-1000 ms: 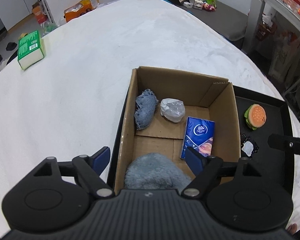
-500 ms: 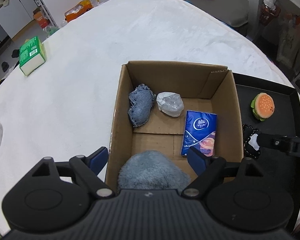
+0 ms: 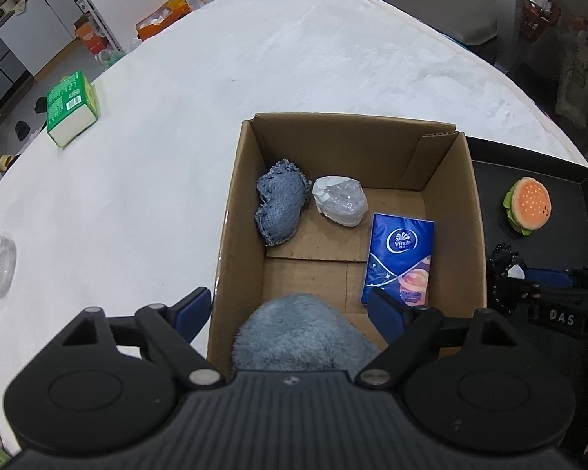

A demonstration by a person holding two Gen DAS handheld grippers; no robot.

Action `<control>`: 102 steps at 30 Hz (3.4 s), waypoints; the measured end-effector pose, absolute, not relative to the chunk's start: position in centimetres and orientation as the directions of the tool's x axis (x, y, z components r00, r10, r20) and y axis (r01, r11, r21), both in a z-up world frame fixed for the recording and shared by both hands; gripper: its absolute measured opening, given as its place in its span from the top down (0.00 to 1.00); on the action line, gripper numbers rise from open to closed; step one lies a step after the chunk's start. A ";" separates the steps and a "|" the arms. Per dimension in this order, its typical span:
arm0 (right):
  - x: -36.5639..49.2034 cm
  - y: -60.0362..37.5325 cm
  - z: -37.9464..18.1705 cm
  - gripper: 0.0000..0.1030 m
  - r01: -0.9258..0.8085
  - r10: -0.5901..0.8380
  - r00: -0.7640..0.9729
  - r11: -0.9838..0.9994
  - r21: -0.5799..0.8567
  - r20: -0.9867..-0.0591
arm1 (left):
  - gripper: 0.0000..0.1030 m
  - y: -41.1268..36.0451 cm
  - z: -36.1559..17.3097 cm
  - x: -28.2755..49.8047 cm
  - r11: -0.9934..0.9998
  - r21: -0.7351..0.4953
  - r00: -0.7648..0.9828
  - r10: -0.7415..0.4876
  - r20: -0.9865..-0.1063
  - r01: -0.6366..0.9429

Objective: Organize soft objects
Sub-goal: 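Move the right tool to the black beaded plush and grasp it, then drop the black beaded plush into the box with the right tool while the left tool grips it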

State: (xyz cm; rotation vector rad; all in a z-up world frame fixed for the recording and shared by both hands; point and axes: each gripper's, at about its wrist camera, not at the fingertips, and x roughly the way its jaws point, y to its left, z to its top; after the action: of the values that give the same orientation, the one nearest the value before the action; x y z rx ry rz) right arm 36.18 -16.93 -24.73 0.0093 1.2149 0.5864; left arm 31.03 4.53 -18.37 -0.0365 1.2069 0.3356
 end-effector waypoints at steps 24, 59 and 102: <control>36.2 -22.3 -22.4 0.89 -0.262 0.487 0.260 0.866 0.425 -0.833 | 0.17 5.5 -16.8 29.7 0.945 0.088 0.349 0.202 -0.915 -0.316; 34.6 -11.8 -12.2 0.89 -0.539 0.514 0.294 0.786 0.305 -0.806 | 0.22 9.7 -17.6 26.0 0.930 -0.077 0.418 0.086 -0.904 -0.359; 34.0 2.1 -18.6 0.88 -0.853 0.340 0.161 0.520 0.043 -0.927 | 0.87 13.8 -21.5 26.6 0.848 -0.218 0.396 -0.010 -0.918 -0.482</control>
State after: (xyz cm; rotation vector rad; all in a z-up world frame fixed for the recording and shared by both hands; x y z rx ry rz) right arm 33.95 2.14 -18.59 -0.5722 1.0985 0.9216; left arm 26.62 13.85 -21.48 -0.4988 1.1344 0.3152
